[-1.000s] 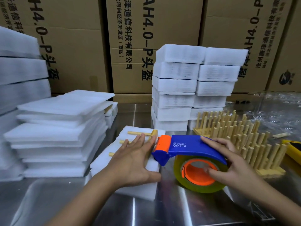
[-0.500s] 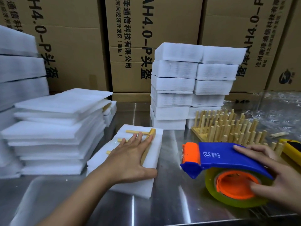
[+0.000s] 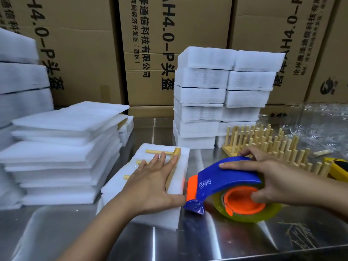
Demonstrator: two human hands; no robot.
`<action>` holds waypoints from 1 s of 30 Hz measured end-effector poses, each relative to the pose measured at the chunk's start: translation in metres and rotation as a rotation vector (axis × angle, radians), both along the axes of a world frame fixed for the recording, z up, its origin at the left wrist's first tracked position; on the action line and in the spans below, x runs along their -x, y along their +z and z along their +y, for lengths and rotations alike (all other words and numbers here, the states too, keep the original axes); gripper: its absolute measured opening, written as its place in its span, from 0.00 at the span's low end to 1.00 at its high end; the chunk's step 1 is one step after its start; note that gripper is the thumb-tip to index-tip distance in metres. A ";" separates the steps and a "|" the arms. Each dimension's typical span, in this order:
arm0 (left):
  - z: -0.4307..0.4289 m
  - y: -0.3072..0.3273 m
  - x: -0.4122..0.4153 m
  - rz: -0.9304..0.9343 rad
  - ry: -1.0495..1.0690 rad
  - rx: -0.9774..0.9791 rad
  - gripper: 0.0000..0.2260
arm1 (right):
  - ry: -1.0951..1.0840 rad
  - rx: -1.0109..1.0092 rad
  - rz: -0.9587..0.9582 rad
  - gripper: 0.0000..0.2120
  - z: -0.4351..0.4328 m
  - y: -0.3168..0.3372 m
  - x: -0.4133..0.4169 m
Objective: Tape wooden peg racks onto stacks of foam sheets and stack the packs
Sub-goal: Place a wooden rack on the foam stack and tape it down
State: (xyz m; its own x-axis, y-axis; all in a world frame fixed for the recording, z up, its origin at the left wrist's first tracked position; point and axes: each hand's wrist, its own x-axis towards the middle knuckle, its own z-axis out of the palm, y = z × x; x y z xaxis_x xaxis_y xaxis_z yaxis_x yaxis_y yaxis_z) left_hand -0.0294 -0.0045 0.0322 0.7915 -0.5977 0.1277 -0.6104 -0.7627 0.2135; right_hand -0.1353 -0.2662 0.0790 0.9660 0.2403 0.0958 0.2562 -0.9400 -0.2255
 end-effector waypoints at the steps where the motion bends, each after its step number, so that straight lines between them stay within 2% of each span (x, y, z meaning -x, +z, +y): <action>1: 0.000 -0.001 0.000 -0.001 0.000 0.005 0.48 | 0.006 -0.009 0.008 0.41 0.002 0.000 -0.003; 9: -0.001 -0.006 0.000 -0.048 0.012 0.030 0.47 | 0.048 -0.074 0.042 0.40 0.004 0.001 -0.016; 17: -0.001 -0.007 0.000 -0.070 0.016 0.026 0.47 | 0.028 -0.112 0.133 0.33 0.006 0.006 -0.023; 25: -0.001 -0.008 0.000 -0.075 0.009 0.037 0.47 | -0.002 -0.139 0.254 0.34 0.009 0.020 -0.037; 30: -0.001 -0.008 -0.001 -0.083 0.008 0.036 0.48 | 0.012 -0.094 0.229 0.33 0.009 0.018 -0.036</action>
State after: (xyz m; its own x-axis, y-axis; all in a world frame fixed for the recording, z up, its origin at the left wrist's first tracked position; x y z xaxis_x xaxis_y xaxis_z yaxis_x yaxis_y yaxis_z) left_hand -0.0288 -0.0057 0.0238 0.7817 -0.5854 0.2149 -0.6214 -0.7601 0.1897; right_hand -0.0988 -0.2574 0.0971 0.9621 0.2526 -0.1026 0.1998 -0.9092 -0.3653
